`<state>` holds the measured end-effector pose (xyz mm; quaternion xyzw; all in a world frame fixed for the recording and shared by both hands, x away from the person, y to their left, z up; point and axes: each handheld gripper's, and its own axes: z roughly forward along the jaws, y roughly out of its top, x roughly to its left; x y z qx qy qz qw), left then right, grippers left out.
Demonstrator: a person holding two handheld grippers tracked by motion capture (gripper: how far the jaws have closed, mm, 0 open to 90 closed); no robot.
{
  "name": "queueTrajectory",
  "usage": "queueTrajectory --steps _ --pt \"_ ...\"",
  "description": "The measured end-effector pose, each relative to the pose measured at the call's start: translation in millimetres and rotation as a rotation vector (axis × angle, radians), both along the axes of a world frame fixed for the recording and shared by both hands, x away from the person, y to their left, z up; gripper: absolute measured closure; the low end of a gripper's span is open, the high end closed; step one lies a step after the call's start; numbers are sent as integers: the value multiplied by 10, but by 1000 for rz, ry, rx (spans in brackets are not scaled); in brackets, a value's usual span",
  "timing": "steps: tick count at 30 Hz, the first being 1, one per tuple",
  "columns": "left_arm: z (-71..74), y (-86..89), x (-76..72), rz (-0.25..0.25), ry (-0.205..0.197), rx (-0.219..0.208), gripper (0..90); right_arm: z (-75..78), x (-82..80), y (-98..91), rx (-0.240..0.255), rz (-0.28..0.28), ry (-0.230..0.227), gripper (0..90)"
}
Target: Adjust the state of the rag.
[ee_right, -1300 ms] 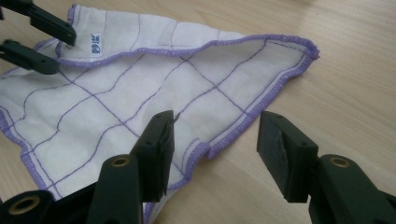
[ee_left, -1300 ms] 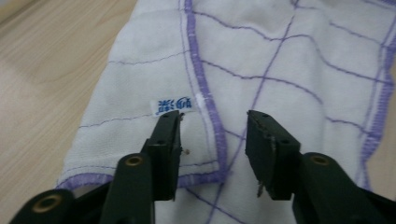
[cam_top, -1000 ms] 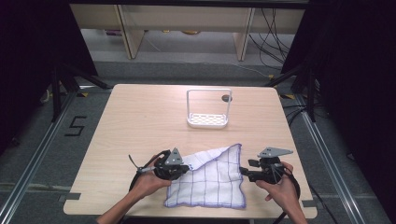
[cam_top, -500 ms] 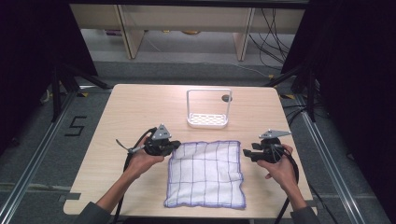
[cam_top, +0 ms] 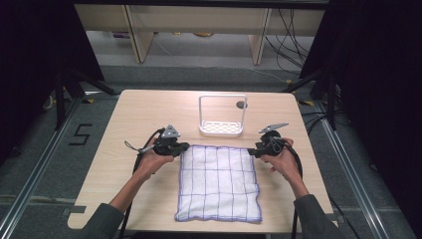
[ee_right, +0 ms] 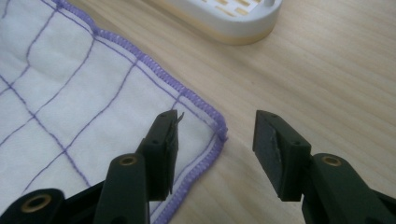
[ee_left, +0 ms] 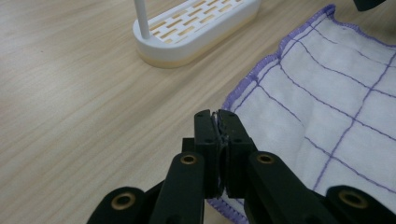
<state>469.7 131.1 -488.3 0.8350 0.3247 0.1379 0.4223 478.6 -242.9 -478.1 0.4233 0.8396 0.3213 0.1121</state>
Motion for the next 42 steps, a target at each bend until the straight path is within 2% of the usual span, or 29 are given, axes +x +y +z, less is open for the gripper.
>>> queueTrajectory --steps 1,2,8,10,11,12,13,14,15,16,18,19,21,26,30,32,36,40,41,42 --pt "-11 5 16 -5 4 1 869 -15 18 22 6 -4 10 514" --pt "-27 4 23 9 1 -1 869 -21 36 30 -12 2 18 515" --pt "-80 9 85 21 18 -10 869 -116 86 133 -41 9 24 547" --pt "-91 2 101 23 18 -10 869 -150 110 155 -50 23 16 633" --pt "-96 0 110 21 20 -13 869 -150 110 155 -50 23 16 633" --pt "-99 -3 117 25 21 -13 869 -160 121 160 -57 37 17 681" --pt "-100 -4 130 21 22 -4 870 -193 143 156 -48 45 19 781" --pt "-100 -4 130 21 22 -4 869 -193 143 156 -48 45 19 781" --pt "-96 -3 144 21 26 -2 870 -201 148 168 -7 55 33 845" --pt "-98 -9 150 26 23 -4 870 -206 153 168 -14 56 23 864" --pt "-98 -11 156 26 21 -3 870 -203 152 171 -18 55 24 871" --pt "-100 -14 160 25 25 -9 870 -172 146 175 -24 51 48 878" --pt "-102 -16 169 23 30 -8 870 -168 149 177 -24 45 47 880" --pt "-111 -10 199 33 31 -2 870 -159 176 151 -20 46 21 882" --pt "-110 -9 212 33 30 -1 870 -119 201 146 7 34 9 883" --pt "-94 -5 220 36 32 -11 870 -110 221 147 2 37 -17 883" --pt "-43 2 235 37 21 -12 870 -42 236 158 -2 29 6 884" --pt "22 4 249 32 11 -13 870 -1 259 181 -5 21 -26 884" --pt "35 2 249 31 7 -15 870 37 254 180 -9 30 -5 884" --pt "61 13 254 27 4 -4 870 52 267 185 -17 33 -20 884"
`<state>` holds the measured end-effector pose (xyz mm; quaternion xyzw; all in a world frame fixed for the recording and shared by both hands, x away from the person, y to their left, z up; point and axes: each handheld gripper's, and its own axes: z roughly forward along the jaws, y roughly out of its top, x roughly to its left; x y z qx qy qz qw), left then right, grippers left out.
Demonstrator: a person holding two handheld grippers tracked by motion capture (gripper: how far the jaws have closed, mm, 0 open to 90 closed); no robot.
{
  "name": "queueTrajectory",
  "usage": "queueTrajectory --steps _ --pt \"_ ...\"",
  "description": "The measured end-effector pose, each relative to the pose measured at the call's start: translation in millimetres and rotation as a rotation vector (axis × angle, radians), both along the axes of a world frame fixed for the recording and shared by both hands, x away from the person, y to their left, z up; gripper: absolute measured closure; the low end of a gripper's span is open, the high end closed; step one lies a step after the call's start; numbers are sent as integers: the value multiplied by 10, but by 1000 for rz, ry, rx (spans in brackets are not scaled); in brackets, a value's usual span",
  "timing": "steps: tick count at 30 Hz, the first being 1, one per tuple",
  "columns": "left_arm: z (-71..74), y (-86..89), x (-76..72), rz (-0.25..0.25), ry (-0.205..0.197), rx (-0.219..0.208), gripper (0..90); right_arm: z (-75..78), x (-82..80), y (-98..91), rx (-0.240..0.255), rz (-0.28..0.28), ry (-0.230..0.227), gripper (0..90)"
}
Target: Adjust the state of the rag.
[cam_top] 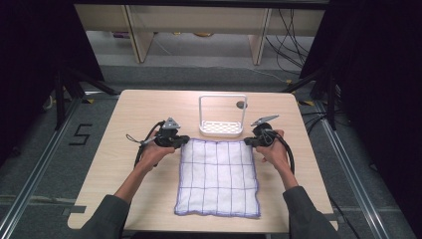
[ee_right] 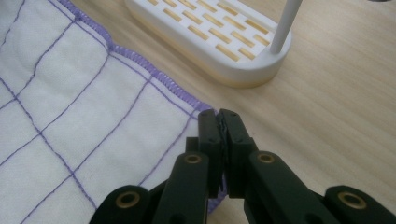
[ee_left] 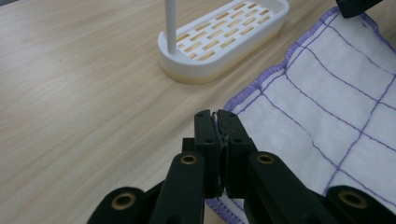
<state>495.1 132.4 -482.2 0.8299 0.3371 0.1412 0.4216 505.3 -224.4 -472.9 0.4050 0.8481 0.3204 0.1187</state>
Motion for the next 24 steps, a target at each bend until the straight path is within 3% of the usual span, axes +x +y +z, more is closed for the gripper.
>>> queueTrajectory --steps 3,4,5,7,12,13,14,15,16,17,18,19,21,22,23,24 --pt "14 19 11 13 -2 -5 870 47 4 2 7 0 6 884" --pt "22 27 14 9 2 -3 870 41 11 4 9 -4 -16 884" --pt "22 27 14 9 2 -3 870 72 6 1 10 2 0 884" --pt "42 27 9 9 -6 3 870 99 7 -2 8 11 -18 884" --pt "121 22 -8 2 -28 6 870 176 -20 4 4 15 -15 884" --pt "143 24 -13 -3 -31 3 870 172 -19 9 18 18 -41 884" --pt "166 25 -22 -3 -35 -1 870 217 -36 -2 8 17 -22 884" --pt "189 29 -31 -6 -44 -2 870 221 -39 -2 16 16 -48 884" --pt "215 33 -46 -10 -48 -2 870 261 -53 -19 8 30 -40 884" --pt "237 34 -65 -10 -58 0 870 263 -67 -13 32 29 -72 884" --pt "258 37 -87 -19 -63 0 870 320 -95 -33 25 44 -50 884" --pt "281 39 -116 -27 -68 1 870 326 -118 -30 45 41 -80 884" --pt "354 48 -252 -42 -98 -13 870 430 -253 -47 48 56 -92 883" --pt "354 48 -252 -42 -98 -13 870 430 -253 -47 48 56 -92 883" --pt "393 70 -361 -55 -113 -19 870 471 -366 -59 67 79 -132 883" --pt "393 70 -361 -55 -113 -19 870 471 -366 -59 67 79 -132 883"
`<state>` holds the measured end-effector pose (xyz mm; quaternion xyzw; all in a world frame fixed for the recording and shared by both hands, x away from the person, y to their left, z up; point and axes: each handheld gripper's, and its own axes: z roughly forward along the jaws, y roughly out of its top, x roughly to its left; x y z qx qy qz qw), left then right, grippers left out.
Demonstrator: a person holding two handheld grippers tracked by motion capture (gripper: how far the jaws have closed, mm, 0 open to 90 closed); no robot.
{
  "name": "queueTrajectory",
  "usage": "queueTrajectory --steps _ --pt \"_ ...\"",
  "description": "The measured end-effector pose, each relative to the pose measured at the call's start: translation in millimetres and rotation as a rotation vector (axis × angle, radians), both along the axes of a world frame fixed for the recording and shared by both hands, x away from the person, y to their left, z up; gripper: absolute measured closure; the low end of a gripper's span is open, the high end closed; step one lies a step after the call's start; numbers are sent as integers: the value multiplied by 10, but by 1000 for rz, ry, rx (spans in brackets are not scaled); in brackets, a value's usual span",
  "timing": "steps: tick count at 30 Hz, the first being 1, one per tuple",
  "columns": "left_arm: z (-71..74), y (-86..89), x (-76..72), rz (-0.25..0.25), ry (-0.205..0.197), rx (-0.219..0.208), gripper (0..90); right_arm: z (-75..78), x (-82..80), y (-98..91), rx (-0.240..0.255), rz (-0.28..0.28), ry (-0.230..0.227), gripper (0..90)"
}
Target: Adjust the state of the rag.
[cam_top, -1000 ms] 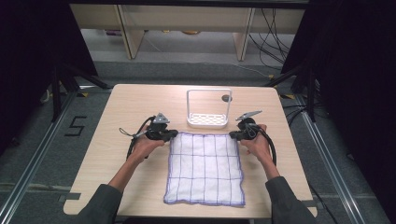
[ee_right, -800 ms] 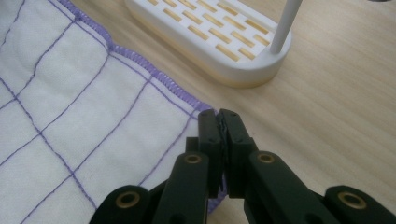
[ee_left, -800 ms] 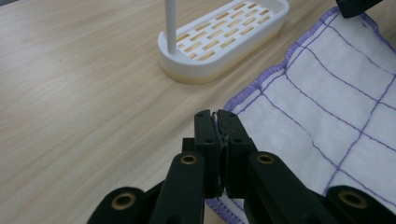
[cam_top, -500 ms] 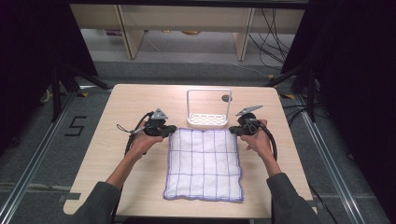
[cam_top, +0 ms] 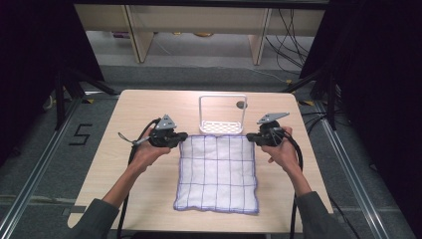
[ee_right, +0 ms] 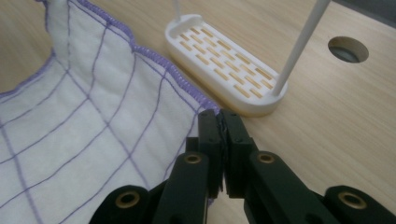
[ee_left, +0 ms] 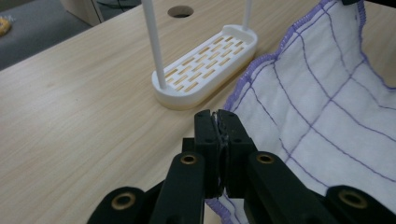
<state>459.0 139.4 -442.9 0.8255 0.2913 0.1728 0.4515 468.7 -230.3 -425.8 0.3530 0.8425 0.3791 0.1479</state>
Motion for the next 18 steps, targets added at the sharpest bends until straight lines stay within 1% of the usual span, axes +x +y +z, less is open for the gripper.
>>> queueTrajectory --steps 1,2,3,4,5,6,7,8,9,10,11,12,13,14,15,16,17,18 --pt "9 8 -58 -5 -7 -8 870 29 -68 -17 -2 11 1 884" --pt "28 31 -118 -7 -14 10 870 74 -202 -49 6 36 -21 884" --pt "30 36 -177 -9 -15 -16 870 90 -295 -47 26 25 -1 884" --pt "36 50 -234 -9 -23 -20 870 90 -295 -47 26 25 -1 884" --pt "32 63 -294 -19 -34 -32 870 99 -343 -74 25 49 -34 883" --pt "36 71 -334 -18 -35 -18 870 107 -430 -83 39 52 -19 883" --pt "29 73 -379 -24 -38 -15 870 104 -463 -92 39 64 -39 883" --pt "20 76 -418 -29 -44 -10 870 100 -516 -99 45 65 -43 883" --pt "14 83 -453 -30 -43 -8 870 81 -609 -100 60 63 -47 883" --pt "6 92 -487 -29 -43 -14 870 78 -631 -106 49 80 -44 883" --pt "1 96 -513 -32 -39 -21 870 78 -631 -106 49 80 -44 883" --pt "-2 97 -534 -37 -39 -23 870 73 -666 -101 52 73 -36 883" --pt "5 100 -560 -33 -41 -15 870 70 -682 -105 56 78 -46 883" --pt "7 101 -578 -33 -48 -23 869 75 -727 -110 67 75 -28 883" --pt "15 106 -596 -35 -47 -20 869 75 -727 -110 67 75 -28 883" --pt "15 106 -613 -38 -50 -31 870 82 -738 -121 65 74 -41 883" --pt "22 107 -635 -34 -47 -32 870 86 -776 -123 70 62 -38 883" --pt "22 106 -655 -31 -50 -38 870 86 -776 -123 70 62 -38 883"
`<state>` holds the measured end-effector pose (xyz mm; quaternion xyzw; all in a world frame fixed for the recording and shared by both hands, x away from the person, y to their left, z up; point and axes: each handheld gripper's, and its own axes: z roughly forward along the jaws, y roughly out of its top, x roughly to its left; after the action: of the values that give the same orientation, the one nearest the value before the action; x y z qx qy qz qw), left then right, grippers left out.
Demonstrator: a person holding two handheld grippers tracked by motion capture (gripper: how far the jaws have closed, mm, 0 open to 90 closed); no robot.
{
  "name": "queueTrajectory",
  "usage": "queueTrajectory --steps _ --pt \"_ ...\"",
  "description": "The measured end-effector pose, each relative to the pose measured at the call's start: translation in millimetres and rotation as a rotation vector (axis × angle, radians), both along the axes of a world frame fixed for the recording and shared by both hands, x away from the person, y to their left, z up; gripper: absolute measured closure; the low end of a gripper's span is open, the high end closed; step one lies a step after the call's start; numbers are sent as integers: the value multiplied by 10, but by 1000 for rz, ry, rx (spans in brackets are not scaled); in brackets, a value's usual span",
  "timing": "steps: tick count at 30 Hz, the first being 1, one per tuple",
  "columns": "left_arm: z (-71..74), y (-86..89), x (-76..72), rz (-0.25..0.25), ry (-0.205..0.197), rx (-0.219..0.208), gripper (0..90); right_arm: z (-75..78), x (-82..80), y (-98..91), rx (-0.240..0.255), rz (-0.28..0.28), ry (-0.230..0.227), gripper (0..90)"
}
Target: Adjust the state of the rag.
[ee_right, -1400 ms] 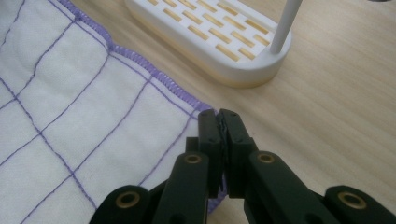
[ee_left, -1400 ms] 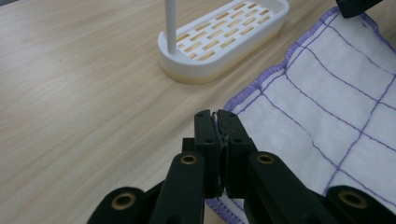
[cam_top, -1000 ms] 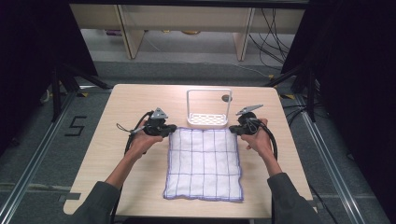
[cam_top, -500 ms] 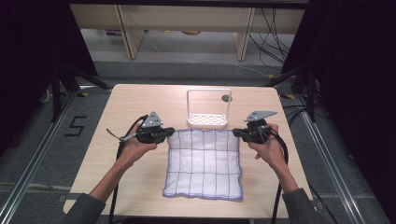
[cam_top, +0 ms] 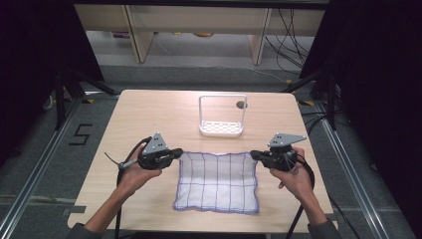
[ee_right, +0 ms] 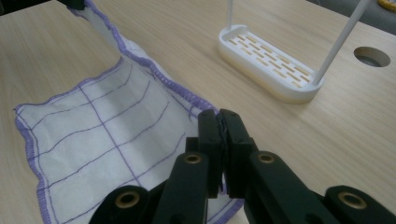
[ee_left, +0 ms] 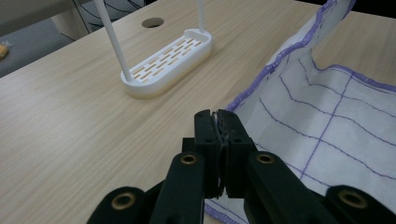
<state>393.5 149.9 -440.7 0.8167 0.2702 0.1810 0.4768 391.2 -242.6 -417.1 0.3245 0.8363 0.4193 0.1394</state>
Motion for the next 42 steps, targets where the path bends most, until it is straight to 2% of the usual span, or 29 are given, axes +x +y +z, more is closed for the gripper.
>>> queueTrajectory --steps 3,6,8,9,10,12,13,18,19,22,26,30,32,33,35,36,37,38,40,41,42 --pt "9 2 -101 -9 2 1 870 -11 -61 11 -16 10 -25 883" --pt "24 10 -166 -9 -8 -3 870 -9 -99 15 -8 6 -16 883" --pt "37 24 -220 -14 -10 -6 870 -2 -130 15 -2 -5 -29 883" --pt "37 30 -249 -14 -10 -10 870 5 -134 7 -9 6 -40 883" --pt "31 32 -274 -18 -10 -16 871 10 -164 14 3 -7 -32 883" --pt "12 40 -323 -25 -7 -16 871 20 -207 20 5 -10 -24 883" --pt "-6 48 -372 -28 -3 -7 871 27 -227 6 -3 8 -40 883" --pt "-57 62 -463 -28 0 -10 870 9 -314 3 -2 18 -53 883" --pt "-79 60 -487 -34 2 -5 870 -8 -377 10 -1 15 -51 883" --pt "-173 55 -572 -53 18 7 870 -35 -405 2 -6 38 -54 883" --pt "-238 64 -675 -65 36 18 869 -115 -514 -1 -7 43 -18 883" --pt "-282 67 -782 -74 37 26 869 -202 -620 -4 -25 79 -26 882" --pt "-315 63 -823 -88 43 34 869 -256 -686 -3 -40 76 -15 882" --pt "-337 48 -841 -87 50 20 869 -290 -720 2 -42 75 -5 882" --pt "-387 40 -873 -95 47 41 867 -329 -745 4 -53 88 -5 882" --pt "-417 31 -894 -99 67 41 867 -344 -767 15 -49 83 17 882" --pt "-442 25 -907 -93 64 44 867 -364 -770 15 -64 95 6 882" --pt "-478 24 -919 -96 78 56 867 -377 -788 24 -60 93 20 882" --pt "-536 11 -931 -100 90 68 867 -419 -804 19 -73 98 21 882" --pt "-537 22 -933 -105 99 103 866 -436 -818 15 -71 103 34 882" --pt "-558 3 -933 -110 101 86 866 -453 -841 20 -67 94 49 881"
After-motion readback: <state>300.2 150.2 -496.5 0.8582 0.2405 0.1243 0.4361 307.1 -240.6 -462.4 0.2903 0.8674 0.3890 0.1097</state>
